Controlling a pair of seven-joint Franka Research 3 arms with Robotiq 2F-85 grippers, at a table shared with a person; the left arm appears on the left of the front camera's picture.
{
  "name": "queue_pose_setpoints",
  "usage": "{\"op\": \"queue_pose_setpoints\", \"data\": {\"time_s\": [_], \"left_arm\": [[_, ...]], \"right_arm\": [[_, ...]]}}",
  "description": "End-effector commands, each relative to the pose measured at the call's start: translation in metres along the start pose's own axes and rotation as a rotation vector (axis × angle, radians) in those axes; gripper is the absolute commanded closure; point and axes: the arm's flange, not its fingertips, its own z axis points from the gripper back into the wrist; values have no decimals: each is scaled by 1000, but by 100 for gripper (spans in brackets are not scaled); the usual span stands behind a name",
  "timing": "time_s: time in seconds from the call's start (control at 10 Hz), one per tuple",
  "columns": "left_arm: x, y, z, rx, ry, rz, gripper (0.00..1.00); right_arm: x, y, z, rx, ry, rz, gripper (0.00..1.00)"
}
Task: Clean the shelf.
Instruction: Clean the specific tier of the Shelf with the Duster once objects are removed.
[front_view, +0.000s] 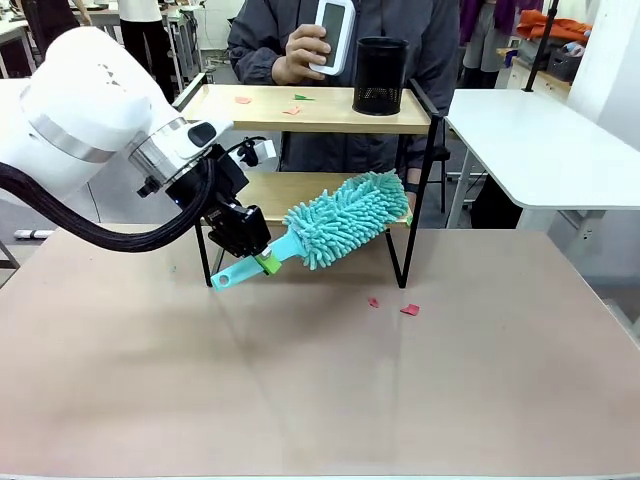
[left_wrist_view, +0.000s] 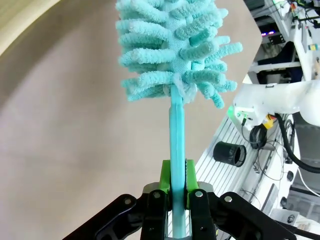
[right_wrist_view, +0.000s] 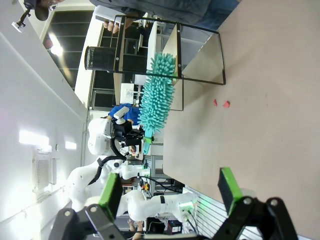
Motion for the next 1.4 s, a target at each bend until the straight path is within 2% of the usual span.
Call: {"op": "queue_pose_setpoints", "data": {"time_s": [0.0, 0.2, 0.4, 0.8, 1.0, 1.1, 1.2, 1.3], "left_arm": [[12, -8, 2, -12, 30, -4, 88], [12, -12, 0, -14, 67, -31, 88], [-1, -10, 6, 2, 156, -55, 88], [-38, 0, 31, 59, 156, -24, 88], [-64, -10, 38, -8, 256, -113, 88], [-73, -14, 42, -91, 328, -175, 88], [-78, -15, 47, -95, 340, -185, 88], [-77, -16, 52, -188, 346, -207, 88]], "right_arm": [[2, 1, -1, 19, -10, 30, 0], [2, 1, -1, 19, -10, 30, 0], [2, 1, -1, 19, -10, 30, 0], [2, 1, -1, 19, -10, 30, 0], [2, 1, -1, 19, -10, 30, 0], [2, 1, -1, 19, -10, 30, 0], [2, 1, -1, 19, -10, 30, 0], [2, 1, -1, 19, -10, 30, 0]]}}
